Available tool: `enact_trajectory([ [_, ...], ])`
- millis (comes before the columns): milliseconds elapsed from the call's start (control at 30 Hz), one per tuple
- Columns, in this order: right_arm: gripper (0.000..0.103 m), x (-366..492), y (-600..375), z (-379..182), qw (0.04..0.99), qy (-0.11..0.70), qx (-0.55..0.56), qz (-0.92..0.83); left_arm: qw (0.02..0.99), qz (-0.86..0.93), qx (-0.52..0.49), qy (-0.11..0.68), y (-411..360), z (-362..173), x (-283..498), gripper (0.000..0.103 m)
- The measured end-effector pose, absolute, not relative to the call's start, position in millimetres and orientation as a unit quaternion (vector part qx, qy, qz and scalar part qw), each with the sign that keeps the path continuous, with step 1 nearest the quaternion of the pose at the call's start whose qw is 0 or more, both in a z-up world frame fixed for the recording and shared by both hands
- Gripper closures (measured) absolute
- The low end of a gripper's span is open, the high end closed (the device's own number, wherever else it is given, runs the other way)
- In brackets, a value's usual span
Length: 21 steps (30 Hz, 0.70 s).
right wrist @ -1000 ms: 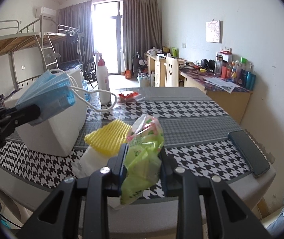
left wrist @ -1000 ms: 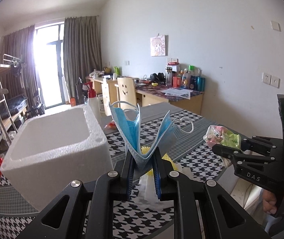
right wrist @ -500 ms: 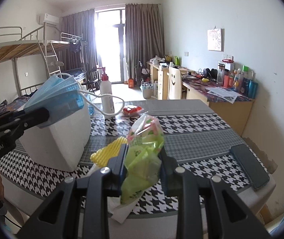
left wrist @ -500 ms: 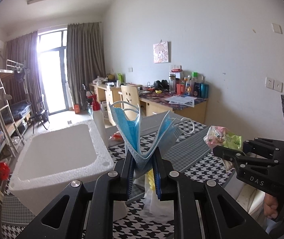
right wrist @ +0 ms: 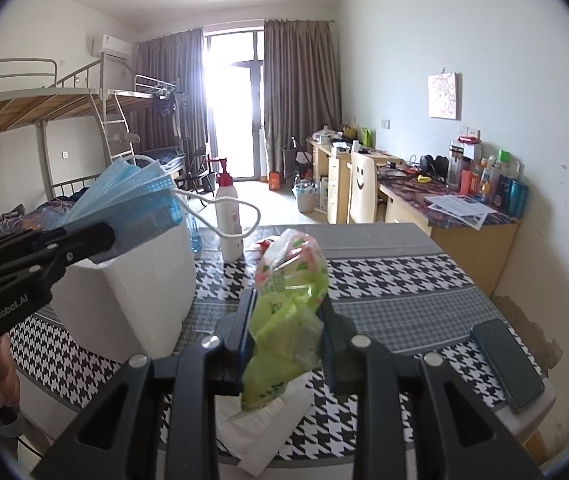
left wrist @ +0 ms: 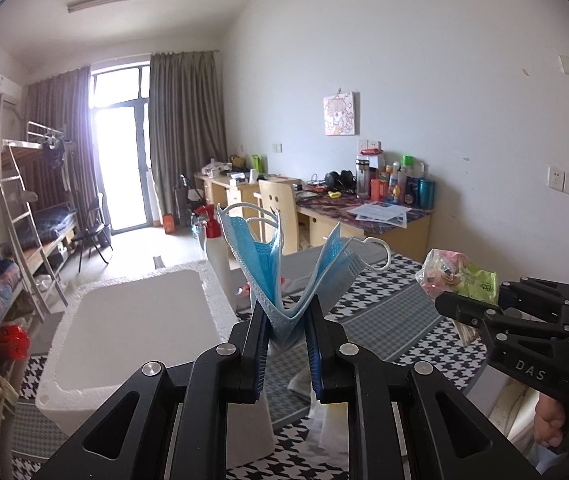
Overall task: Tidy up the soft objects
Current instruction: 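Lift the mask with the left gripper while the right gripper lifts the bag toward the foam box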
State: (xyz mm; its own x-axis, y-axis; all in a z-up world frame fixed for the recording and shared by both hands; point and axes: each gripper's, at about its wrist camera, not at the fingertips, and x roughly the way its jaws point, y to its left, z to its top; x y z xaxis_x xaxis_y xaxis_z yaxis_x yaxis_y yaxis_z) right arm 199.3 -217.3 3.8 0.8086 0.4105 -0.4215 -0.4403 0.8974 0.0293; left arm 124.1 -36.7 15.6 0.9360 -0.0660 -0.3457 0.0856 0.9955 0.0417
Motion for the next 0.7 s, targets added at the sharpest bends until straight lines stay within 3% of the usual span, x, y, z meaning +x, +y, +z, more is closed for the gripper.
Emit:
enact_trajectory([
  [700,0.07,220,-199,22,0.943,0.19,-0.026,0.272,0.987,0.023,0.02,0.158,-18,35,142,0.084],
])
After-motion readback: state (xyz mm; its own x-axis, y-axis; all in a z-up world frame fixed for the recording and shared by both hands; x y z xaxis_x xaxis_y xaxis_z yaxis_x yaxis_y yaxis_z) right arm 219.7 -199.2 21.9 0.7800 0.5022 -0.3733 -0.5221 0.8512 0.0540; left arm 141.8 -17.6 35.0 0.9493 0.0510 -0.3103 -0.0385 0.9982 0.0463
